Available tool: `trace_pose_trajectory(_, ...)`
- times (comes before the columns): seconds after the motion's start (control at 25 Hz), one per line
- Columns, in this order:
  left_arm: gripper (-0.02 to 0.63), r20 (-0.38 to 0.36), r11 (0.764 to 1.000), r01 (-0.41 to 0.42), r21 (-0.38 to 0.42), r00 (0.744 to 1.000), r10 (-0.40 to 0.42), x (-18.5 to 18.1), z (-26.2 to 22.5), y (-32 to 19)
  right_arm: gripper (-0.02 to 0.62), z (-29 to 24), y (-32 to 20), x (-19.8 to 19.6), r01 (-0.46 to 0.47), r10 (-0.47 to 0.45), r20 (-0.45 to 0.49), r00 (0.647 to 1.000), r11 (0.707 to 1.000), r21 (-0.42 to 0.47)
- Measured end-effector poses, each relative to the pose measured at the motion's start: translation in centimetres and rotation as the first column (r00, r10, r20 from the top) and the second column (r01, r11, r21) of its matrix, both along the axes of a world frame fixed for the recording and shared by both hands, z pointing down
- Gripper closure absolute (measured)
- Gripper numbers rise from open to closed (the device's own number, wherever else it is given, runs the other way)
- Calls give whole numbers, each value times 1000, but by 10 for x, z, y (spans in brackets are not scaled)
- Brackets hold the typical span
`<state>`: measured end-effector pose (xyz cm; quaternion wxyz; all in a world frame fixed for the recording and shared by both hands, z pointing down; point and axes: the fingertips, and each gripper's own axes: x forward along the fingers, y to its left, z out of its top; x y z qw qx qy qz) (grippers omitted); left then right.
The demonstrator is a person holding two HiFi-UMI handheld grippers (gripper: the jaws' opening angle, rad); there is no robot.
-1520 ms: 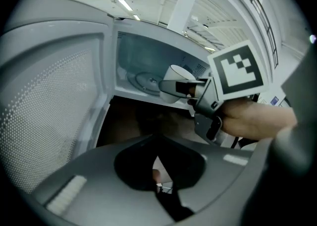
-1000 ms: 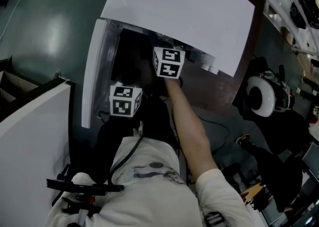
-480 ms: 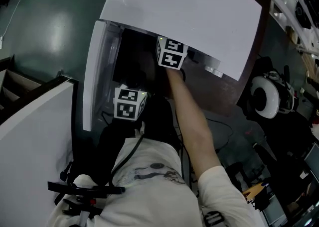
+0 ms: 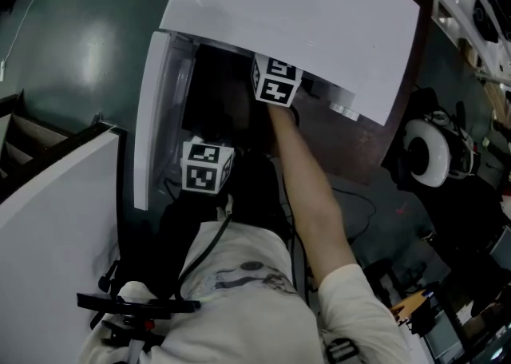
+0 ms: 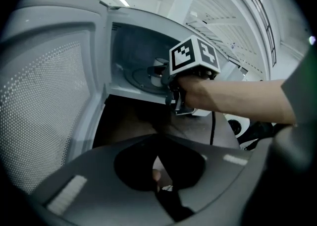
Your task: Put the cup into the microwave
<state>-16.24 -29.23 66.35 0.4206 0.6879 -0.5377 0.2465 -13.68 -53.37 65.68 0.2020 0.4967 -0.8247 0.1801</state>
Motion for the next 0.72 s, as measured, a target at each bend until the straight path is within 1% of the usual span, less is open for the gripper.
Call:
trace_pose_trajectory(0.16,609,-10,1000,-13,19,1000,13,4,-2,-1,190,1,11,2,38,-38,-2,999,999,0)
trace_pose_trajectory(0.28,609,-14,999,-30,32,999,30,7,-4,0,190,-4,22,6,50,-50,8,999,999,2)
trace_pose_trajectory(0.36,609,-15,999,-37,39,999,38,9,-5,3,195,-5,36,9,54,-54,10,998,999,-3)
trace_pose_trajectory(0.4,609,-16,998,-41,43,999,42,10,-5,5,208,-7,45,12,55,-55,10,998,998,-5)
trace_pose_trajectory(0.48,609,-18,997,-53,55,998,54,13,-7,8,262,-11,66,19,53,-53,3,999,999,-2)
trace_pose_trajectory(0.56,609,-20,995,-65,74,998,67,16,-12,10,335,-18,87,29,35,-35,-8,999,999,9)
trace_pose_trajectory(0.68,609,-17,990,-78,113,997,81,20,-22,15,490,-36,123,48,-9,10,-22,1000,999,36)
trace_pose_trajectory(0.72,609,-14,988,-84,130,996,87,22,-26,17,551,-41,135,55,-28,29,-26,999,999,42)
